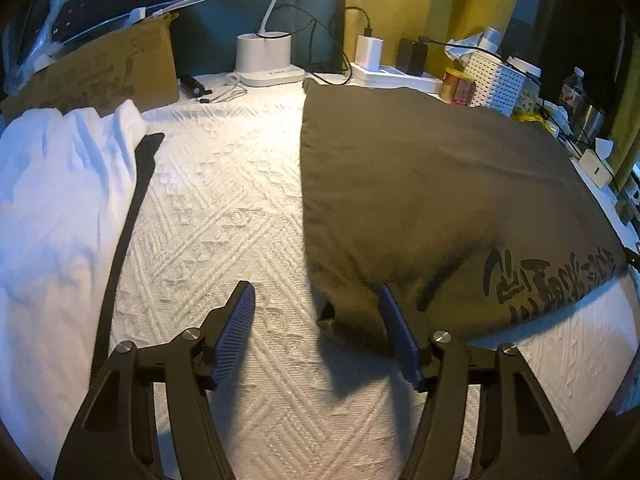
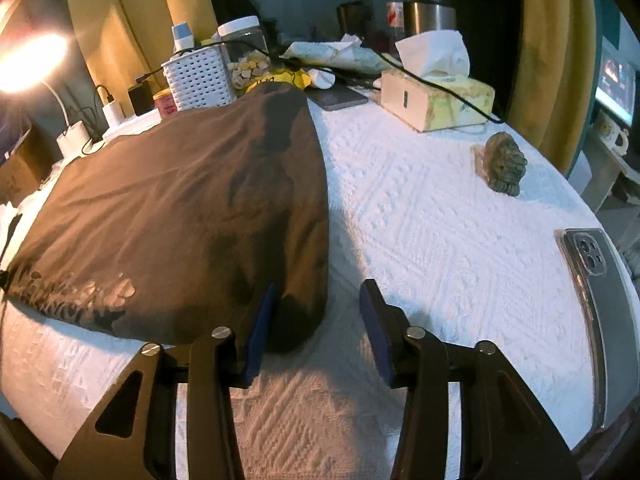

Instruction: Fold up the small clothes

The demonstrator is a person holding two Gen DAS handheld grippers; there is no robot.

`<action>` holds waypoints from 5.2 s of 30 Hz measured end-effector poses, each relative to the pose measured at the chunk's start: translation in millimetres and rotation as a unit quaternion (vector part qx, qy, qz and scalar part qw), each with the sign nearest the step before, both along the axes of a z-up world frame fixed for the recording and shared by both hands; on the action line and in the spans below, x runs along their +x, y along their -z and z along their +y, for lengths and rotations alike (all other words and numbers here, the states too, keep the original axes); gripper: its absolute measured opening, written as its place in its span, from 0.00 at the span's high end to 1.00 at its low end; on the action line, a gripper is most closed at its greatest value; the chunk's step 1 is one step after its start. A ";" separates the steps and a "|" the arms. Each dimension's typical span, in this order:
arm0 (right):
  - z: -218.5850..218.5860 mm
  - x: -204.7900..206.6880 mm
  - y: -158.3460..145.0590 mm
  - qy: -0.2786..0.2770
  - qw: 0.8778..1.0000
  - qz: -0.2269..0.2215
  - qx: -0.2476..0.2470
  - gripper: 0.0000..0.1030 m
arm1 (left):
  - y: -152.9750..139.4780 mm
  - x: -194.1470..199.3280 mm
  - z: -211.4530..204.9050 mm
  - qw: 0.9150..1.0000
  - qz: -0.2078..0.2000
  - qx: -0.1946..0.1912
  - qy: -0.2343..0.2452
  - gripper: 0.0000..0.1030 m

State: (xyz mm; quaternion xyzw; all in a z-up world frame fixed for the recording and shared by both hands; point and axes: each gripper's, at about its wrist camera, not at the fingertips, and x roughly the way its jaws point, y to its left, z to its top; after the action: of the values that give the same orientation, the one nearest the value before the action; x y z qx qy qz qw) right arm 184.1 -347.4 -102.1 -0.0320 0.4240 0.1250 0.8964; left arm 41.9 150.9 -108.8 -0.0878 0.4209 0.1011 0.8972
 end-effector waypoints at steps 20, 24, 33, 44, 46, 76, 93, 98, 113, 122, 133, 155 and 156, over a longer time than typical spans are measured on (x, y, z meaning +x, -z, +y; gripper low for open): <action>-6.1 -23.1 -29.5 -0.038 0.998 -0.035 -0.024 0.96 | -30.5 -31.2 -27.2 0.999 -0.021 -0.010 0.036 0.94; -10.4 -34.4 -28.5 -0.039 0.998 -0.035 -0.030 0.96 | -27.5 -42.9 -33.0 0.999 -0.016 -0.009 0.041 0.94; -19.1 -59.8 -24.7 -0.036 0.998 -0.029 -0.037 0.95 | -27.4 -65.5 -41.9 0.999 -0.018 -0.010 0.049 0.94; -27.6 -82.9 -24.1 -0.027 0.998 -0.033 -0.036 0.95 | -21.1 -90.0 -55.6 0.998 -0.008 0.001 0.063 0.94; -29.3 -86.7 -23.3 -0.027 0.998 -0.033 -0.038 0.95 | -19.9 -93.2 -57.0 0.998 -0.008 0.001 0.065 0.94; -39.8 -73.0 -19.9 -0.007 0.999 -0.021 -0.043 0.56 | -33.0 -50.3 -16.3 1.000 0.001 0.009 -0.002 0.44; -6.8 47.6 -19.7 -0.046 0.998 -0.007 -0.034 0.56 | -7.5 62.5 -1.4 0.998 0.043 0.038 0.026 0.89; 6.0 81.1 -3.0 -0.068 0.997 0.025 -0.028 0.56 | -9.3 69.4 -10.8 0.995 0.063 0.070 0.016 0.99; 5.8 91.3 1.9 -0.079 0.996 0.023 -0.037 0.95 | -24.9 66.8 -11.8 0.995 0.062 0.079 -0.025 0.70; -2.1 69.8 -16.1 -0.025 0.999 0.007 -0.040 0.56 | -48.3 52.5 -14.6 0.999 0.000 0.047 -0.004 0.33; -9.7 -1.2 -36.7 0.006 1.000 0.009 -0.025 0.30 | -58.2 40.3 -54.0 0.997 -0.041 0.007 0.058 0.32; -12.2 -89.9 -13.6 0.026 0.996 0.078 0.017 0.25 | -54.6 11.1 -72.4 0.995 -0.053 -0.030 0.074 0.32; -11.7 -89.6 -13.2 0.029 0.996 0.079 0.018 0.25 | -54.8 11.0 -71.8 0.995 -0.054 -0.030 0.073 0.32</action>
State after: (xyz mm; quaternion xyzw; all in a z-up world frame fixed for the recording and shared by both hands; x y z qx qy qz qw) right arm 94.5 -359.0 -88.9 0.0067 0.4917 0.1087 0.8639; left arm 52.8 79.2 -54.0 -0.0888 0.3800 0.0183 0.9205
